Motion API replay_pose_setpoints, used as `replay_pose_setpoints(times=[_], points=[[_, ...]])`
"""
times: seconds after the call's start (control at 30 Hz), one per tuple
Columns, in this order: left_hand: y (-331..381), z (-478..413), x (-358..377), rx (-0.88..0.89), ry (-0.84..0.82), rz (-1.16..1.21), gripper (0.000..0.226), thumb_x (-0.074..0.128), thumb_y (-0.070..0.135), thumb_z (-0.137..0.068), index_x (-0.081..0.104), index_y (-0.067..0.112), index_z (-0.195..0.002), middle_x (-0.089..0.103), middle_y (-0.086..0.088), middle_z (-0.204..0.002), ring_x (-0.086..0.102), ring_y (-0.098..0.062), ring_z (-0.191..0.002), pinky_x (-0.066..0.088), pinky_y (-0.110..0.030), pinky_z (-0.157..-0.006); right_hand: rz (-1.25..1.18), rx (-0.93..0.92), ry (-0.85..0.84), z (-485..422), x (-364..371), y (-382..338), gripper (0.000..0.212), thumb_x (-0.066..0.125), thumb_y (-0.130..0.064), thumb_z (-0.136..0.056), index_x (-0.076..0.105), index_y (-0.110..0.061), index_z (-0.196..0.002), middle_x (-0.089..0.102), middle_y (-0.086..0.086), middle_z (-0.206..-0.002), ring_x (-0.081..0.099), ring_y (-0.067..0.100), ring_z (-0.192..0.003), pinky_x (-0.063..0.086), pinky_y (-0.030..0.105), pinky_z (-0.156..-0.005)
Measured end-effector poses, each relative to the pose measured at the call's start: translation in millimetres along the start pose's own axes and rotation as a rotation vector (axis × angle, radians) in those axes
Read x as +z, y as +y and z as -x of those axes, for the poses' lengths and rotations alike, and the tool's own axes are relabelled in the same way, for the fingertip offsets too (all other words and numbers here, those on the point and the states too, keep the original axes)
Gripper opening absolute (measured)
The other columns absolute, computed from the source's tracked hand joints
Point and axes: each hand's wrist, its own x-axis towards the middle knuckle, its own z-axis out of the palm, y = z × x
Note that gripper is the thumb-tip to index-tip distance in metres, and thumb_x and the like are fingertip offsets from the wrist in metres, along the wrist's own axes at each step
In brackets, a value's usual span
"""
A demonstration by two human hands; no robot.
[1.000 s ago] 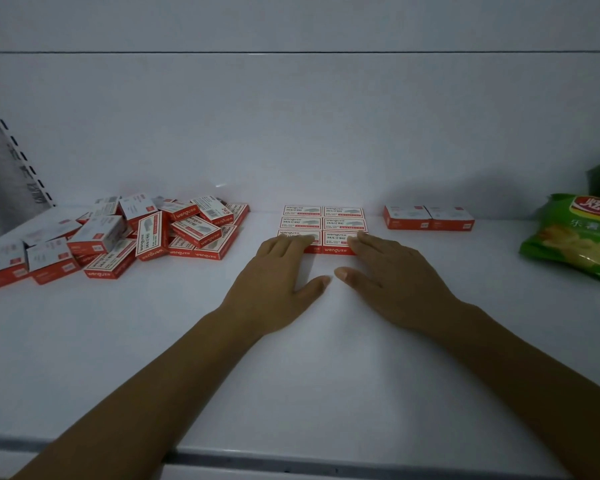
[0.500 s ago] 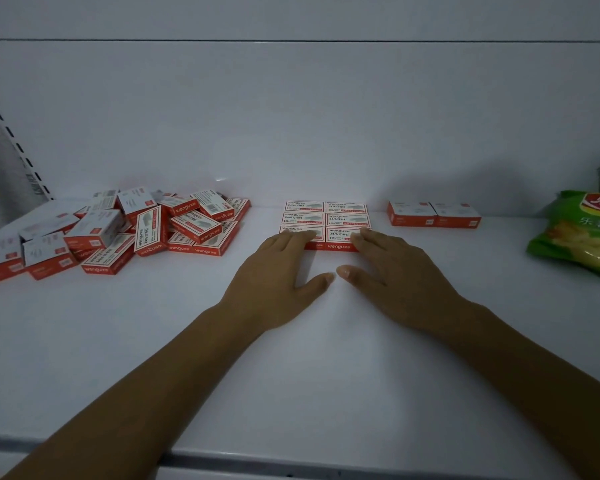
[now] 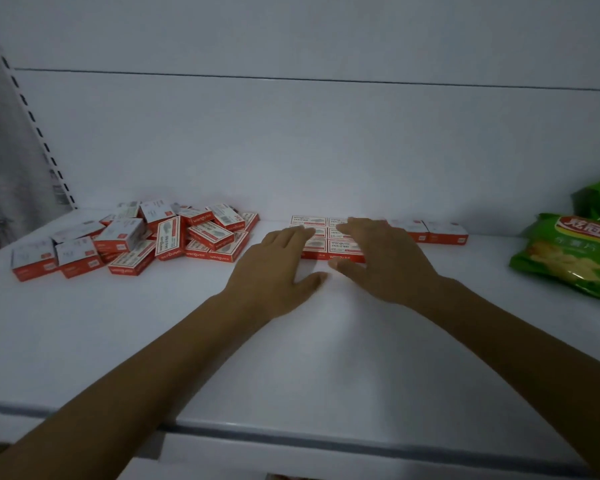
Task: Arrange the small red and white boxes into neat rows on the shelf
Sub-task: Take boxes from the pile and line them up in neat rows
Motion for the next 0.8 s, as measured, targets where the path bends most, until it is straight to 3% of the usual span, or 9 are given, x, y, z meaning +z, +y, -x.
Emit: replay_pose_setpoints(times=[0.13, 0.2, 0.3, 0.57, 0.63, 0.7, 0.8], points=[[-27, 15, -30, -0.048, 0.027, -0.098, 0.073, 0.052, 0.055, -0.085, 0.023, 0.024, -0.145, 0.030, 0.002, -0.151, 0.029, -0.020, -0.136, 0.030, -0.040, -0.107, -0.091, -0.129, 0.098, -8, 9, -29, 0.055, 0.060, -0.046, -0.080, 0.059, -0.008, -0.119, 0.062, 0.012, -0.120, 0.058, 0.031, -0.106, 0.046, 0.046, -0.092], [-46, 32, -42, -0.119, 0.029, -0.121, 0.073, 0.051, 0.055, -0.085, 0.022, 0.025, -0.145, 0.028, 0.003, -0.151, 0.028, -0.019, -0.137, 0.031, -0.040, -0.107, -0.133, -0.175, 0.112, -15, 17, -46, 0.053, 0.058, -0.046, -0.079, 0.061, -0.008, -0.116, 0.063, 0.012, -0.118, 0.058, 0.031, -0.108, 0.045, 0.046, -0.093], [-71, 62, -53, -0.236, 0.050, -0.136, 0.073, 0.051, 0.056, -0.085, 0.022, 0.027, -0.145, 0.026, 0.005, -0.152, 0.025, -0.017, -0.138, 0.031, -0.038, -0.107, -0.172, -0.248, 0.073, -30, 23, -76, 0.049, 0.056, -0.045, -0.087, 0.052, -0.017, -0.127, 0.053, 0.003, -0.131, 0.047, 0.022, -0.120, 0.032, 0.037, -0.101], [-89, 98, -53, -0.347, 0.165, -0.034, 0.071, 0.052, 0.056, -0.083, 0.031, 0.022, -0.141, 0.037, 0.003, -0.146, 0.032, -0.017, -0.133, 0.033, -0.036, -0.107, -0.173, -0.268, 0.033, -60, 58, -133, 0.063, 0.048, -0.050, -0.089, 0.027, -0.023, -0.143, 0.031, 0.000, -0.149, 0.030, 0.020, -0.134, 0.027, 0.038, -0.106], [-89, 98, -51, -0.308, 0.158, -0.072, 0.072, 0.047, 0.058, -0.082, 0.033, 0.019, -0.141, 0.039, 0.001, -0.145, 0.034, -0.018, -0.133, 0.035, -0.038, -0.106, -0.193, -0.288, 0.031, -58, 69, -135, 0.056, 0.046, -0.051, -0.090, 0.038, -0.023, -0.138, 0.035, -0.001, -0.147, 0.030, 0.019, -0.133, 0.027, 0.036, -0.106], [-90, 97, -50, -0.291, 0.155, -0.078, 0.071, 0.049, 0.056, -0.084, 0.033, 0.018, -0.141, 0.038, 0.000, -0.145, 0.034, -0.018, -0.133, 0.035, -0.039, -0.106, -0.199, -0.307, 0.110, -59, 70, -130, 0.045, 0.051, -0.047, -0.088, 0.055, -0.021, -0.124, 0.051, 0.000, -0.133, 0.044, 0.019, -0.121, 0.035, 0.035, -0.097], [-90, 97, -48, -0.304, 0.145, -0.069, 0.070, 0.052, 0.053, -0.086, 0.028, 0.020, -0.143, 0.034, 0.002, -0.147, 0.030, -0.015, -0.134, 0.029, -0.031, -0.106, -0.256, -0.289, 0.236, -57, 72, -123, 0.043, 0.065, -0.039, -0.081, 0.057, -0.014, -0.116, 0.061, 0.006, -0.116, 0.055, 0.022, -0.105, 0.041, 0.030, -0.082]])
